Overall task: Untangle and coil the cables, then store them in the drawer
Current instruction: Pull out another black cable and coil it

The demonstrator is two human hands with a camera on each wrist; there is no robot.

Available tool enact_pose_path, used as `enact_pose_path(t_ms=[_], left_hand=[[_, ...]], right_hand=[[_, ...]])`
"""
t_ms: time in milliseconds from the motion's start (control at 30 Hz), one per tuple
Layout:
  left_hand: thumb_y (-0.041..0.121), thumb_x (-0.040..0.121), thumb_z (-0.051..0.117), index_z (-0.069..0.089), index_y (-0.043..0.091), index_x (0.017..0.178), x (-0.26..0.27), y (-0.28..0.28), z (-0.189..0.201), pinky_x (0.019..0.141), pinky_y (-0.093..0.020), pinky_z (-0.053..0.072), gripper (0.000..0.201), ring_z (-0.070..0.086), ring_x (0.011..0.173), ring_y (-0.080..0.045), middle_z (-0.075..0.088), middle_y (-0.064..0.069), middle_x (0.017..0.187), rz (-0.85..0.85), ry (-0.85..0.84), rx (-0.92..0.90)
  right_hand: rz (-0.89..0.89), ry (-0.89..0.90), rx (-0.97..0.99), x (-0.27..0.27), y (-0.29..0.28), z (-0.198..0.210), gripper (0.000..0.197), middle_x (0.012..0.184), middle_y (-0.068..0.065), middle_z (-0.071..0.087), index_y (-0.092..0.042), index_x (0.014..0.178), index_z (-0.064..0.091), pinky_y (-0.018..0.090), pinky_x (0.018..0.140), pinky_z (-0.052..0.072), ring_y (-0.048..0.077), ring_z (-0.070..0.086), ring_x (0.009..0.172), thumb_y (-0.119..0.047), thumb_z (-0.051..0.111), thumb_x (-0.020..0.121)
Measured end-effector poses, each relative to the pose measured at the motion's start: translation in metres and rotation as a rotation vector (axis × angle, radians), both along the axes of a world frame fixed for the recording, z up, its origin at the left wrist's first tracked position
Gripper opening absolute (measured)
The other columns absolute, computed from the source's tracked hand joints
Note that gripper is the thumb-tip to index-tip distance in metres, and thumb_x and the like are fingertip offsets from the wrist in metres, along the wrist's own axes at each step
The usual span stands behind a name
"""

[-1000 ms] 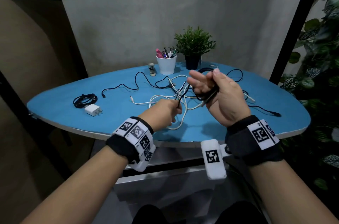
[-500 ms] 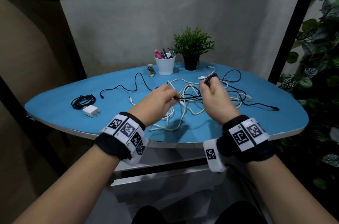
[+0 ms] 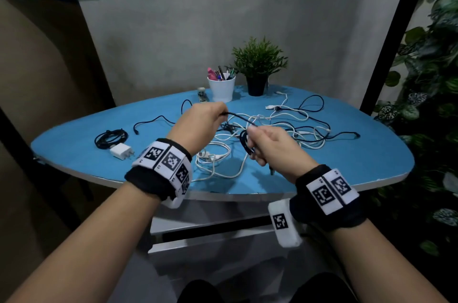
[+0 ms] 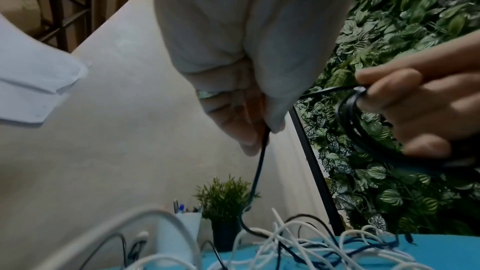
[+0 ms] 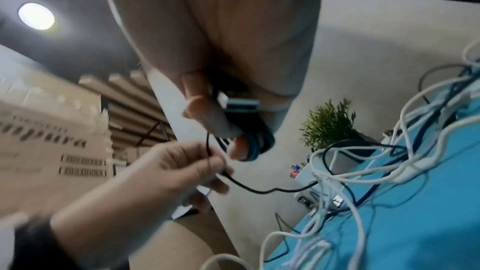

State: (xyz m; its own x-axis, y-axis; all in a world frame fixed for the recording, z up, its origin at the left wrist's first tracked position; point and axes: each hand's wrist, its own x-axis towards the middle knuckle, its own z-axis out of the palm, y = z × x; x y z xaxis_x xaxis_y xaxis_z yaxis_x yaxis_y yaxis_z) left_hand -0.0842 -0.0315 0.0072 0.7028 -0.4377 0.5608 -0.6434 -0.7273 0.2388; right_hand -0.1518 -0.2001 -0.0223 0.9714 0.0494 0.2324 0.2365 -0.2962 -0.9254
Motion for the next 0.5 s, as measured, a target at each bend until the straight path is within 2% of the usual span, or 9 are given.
enact_pose_path(t_ms=[33, 67, 133, 200, 267, 333, 400, 467, 500], left_hand=[[0.020, 0.094, 0.050, 0.061, 0.010, 0.095, -0.001, -0.002, -0.004, 0.073, -0.041, 0.048, 0.014, 0.059, 0.082, -0.028, 0.066, -0.008, 0.089, 0.023, 0.044, 0.031], [0.019, 0.095, 0.048, 0.060, 0.011, 0.094, -0.001, -0.003, -0.008, 0.073, -0.040, 0.048, 0.015, 0.058, 0.082, -0.027, 0.066, -0.007, 0.089, 0.041, 0.088, 0.056], [0.017, 0.096, 0.045, 0.060, 0.011, 0.092, 0.000, -0.007, -0.016, 0.072, -0.038, 0.048, 0.016, 0.057, 0.082, -0.026, 0.065, -0.008, 0.090, 0.065, 0.158, 0.102], [0.015, 0.095, 0.045, 0.061, 0.009, 0.092, 0.003, -0.009, -0.022, 0.072, -0.036, 0.046, 0.017, 0.057, 0.083, -0.025, 0.063, -0.009, 0.093, 0.066, 0.203, 0.159], [0.013, 0.095, 0.045, 0.063, 0.007, 0.094, 0.006, -0.011, -0.027, 0.075, -0.033, 0.044, 0.019, 0.056, 0.089, -0.025, 0.060, -0.009, 0.100, 0.056, 0.236, 0.206], [0.015, 0.096, 0.047, 0.065, 0.006, 0.097, 0.009, -0.013, -0.031, 0.081, -0.035, 0.045, 0.020, 0.055, 0.093, -0.026, 0.056, -0.010, 0.106, 0.054, 0.272, 0.246], [0.019, 0.096, 0.047, 0.065, 0.006, 0.099, 0.012, -0.014, -0.034, 0.086, -0.040, 0.045, 0.023, 0.055, 0.095, -0.028, 0.051, -0.010, 0.108, 0.072, 0.324, 0.286], [0.020, 0.096, 0.047, 0.065, 0.007, 0.099, 0.013, -0.014, -0.037, 0.088, -0.041, 0.045, 0.022, 0.054, 0.095, -0.028, 0.049, -0.010, 0.108, 0.090, 0.360, 0.281], [0.020, 0.096, 0.048, 0.065, 0.007, 0.098, 0.014, -0.013, -0.037, 0.087, -0.040, 0.045, 0.021, 0.054, 0.094, -0.027, 0.048, -0.009, 0.108, 0.096, 0.368, 0.272]], right_hand=[[0.004, 0.003, 0.116, 0.001, -0.001, 0.001, 0.037, 0.043, -0.006, 0.036, -0.016, 0.068, 0.050, 0.038, 0.065, 0.043, 0.014, 0.038, 0.041, -0.032, 0.039, 0.099], [0.006, 0.003, 0.220, 0.001, -0.002, 0.004, 0.037, 0.041, -0.007, 0.031, -0.015, 0.069, 0.049, 0.038, 0.069, 0.045, 0.013, 0.035, 0.040, -0.031, 0.037, 0.101], [-0.007, -0.013, 0.406, 0.000, -0.004, 0.012, 0.037, 0.040, -0.007, 0.025, -0.012, 0.072, 0.047, 0.031, 0.069, 0.047, 0.013, 0.030, 0.039, -0.028, 0.032, 0.102], [-0.002, -0.030, 0.576, -0.001, -0.008, 0.022, 0.037, 0.042, -0.005, 0.026, -0.012, 0.074, 0.046, 0.029, 0.067, 0.046, 0.014, 0.030, 0.040, -0.027, 0.029, 0.103], [-0.005, -0.026, 0.748, -0.001, -0.011, 0.028, 0.036, 0.044, -0.004, 0.034, -0.013, 0.075, 0.047, 0.028, 0.064, 0.042, 0.013, 0.034, 0.042, -0.028, 0.029, 0.103], [-0.006, -0.059, 0.897, 0.000, -0.016, 0.032, 0.035, 0.053, 0.001, 0.055, -0.013, 0.076, 0.048, 0.027, 0.061, 0.043, 0.015, 0.048, 0.047, -0.028, 0.030, 0.102], [0.018, -0.107, 1.021, 0.004, -0.022, 0.033, 0.033, 0.080, 0.011, 0.071, -0.014, 0.078, 0.047, 0.027, 0.067, 0.051, 0.021, 0.068, 0.069, -0.026, 0.028, 0.103], [0.015, -0.146, 1.114, 0.008, -0.026, 0.034, 0.030, 0.107, 0.018, 0.067, -0.012, 0.083, 0.047, 0.028, 0.080, 0.053, 0.026, 0.067, 0.100, -0.025, 0.030, 0.103], [-0.013, -0.164, 1.144, 0.010, -0.028, 0.033, 0.028, 0.114, 0.019, 0.063, -0.010, 0.085, 0.048, 0.030, 0.086, 0.052, 0.026, 0.063, 0.109, -0.023, 0.031, 0.102]])
